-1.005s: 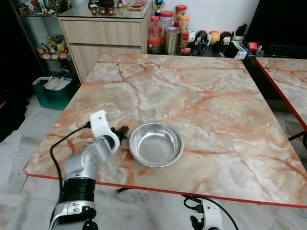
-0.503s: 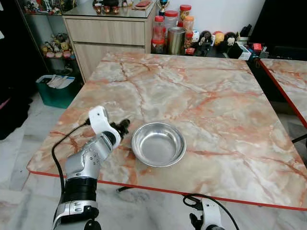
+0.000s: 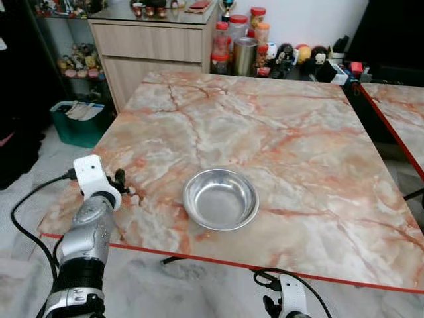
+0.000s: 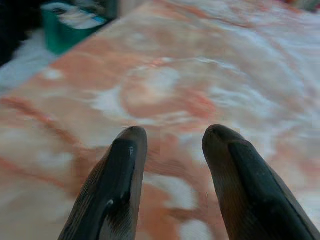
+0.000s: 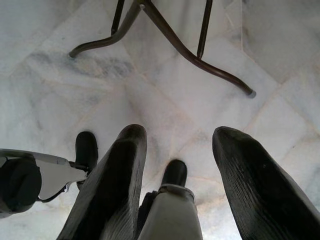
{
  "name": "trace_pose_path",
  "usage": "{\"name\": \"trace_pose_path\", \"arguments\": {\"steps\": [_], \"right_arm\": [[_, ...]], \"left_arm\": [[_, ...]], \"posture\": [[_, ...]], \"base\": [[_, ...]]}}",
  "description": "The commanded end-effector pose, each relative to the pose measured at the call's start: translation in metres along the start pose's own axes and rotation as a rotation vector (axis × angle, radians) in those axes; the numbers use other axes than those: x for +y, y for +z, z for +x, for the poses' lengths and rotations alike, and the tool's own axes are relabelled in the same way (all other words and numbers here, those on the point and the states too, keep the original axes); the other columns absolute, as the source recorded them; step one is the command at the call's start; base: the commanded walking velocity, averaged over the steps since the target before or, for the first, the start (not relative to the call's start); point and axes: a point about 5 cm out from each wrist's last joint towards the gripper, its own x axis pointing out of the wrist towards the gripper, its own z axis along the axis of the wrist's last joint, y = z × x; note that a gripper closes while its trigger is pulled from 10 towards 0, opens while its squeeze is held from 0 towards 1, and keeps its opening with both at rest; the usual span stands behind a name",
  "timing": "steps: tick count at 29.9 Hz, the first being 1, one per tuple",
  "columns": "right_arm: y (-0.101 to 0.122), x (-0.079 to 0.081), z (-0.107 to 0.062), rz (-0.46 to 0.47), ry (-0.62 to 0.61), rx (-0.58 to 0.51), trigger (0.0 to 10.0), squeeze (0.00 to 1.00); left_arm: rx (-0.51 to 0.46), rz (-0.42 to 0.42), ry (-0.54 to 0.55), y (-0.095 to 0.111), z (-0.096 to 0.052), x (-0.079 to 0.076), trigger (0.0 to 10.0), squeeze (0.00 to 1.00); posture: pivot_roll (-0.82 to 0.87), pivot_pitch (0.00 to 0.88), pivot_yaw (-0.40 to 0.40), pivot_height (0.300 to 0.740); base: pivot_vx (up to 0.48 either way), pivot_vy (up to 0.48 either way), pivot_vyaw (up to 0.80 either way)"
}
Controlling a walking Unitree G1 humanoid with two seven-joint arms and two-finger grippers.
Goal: Setting the table
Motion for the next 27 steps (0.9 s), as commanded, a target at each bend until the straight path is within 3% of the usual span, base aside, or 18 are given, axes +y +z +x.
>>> {"name": "trace_pose_path", "arguments": {"steps": [1,4,14,27], "right_arm": [[0.000,-0.001,0.000,-0.007,0.000,0.002,10.0,0.00],[0.002,0.000,0.000,-0.008,0.002,-0.002,10.0,0.00],[-0.001,0.000,0.000,0.003,-0.002,0.002,10.0,0.00],[-0.002,0.001,0.000,0.009,-0.005,0.002,10.0,0.00]], "left_arm": [[0.013,0.022,-0.085,-0.004,0.002,-0.018,10.0,0.00],[0.037,0.026,-0.141,-0.012,0.002,-0.033,10.0,0.00],[0.068,0.063,-0.249,-0.022,-0.001,-0.061,10.0,0.00],[0.096,0.100,-0.327,-0.033,-0.006,-0.084,10.0,0.00]], "posture": [[0.06,0.000,-0.050,0.740],[0.06,0.000,-0.043,0.740],[0.05,0.000,-0.033,0.740],[0.05,0.000,-0.029,0.740]], "base": [[0.000,0.000,0.00],[0.000,0.000,0.00],[0.000,0.000,0.00],[0.000,0.000,0.00]]}}
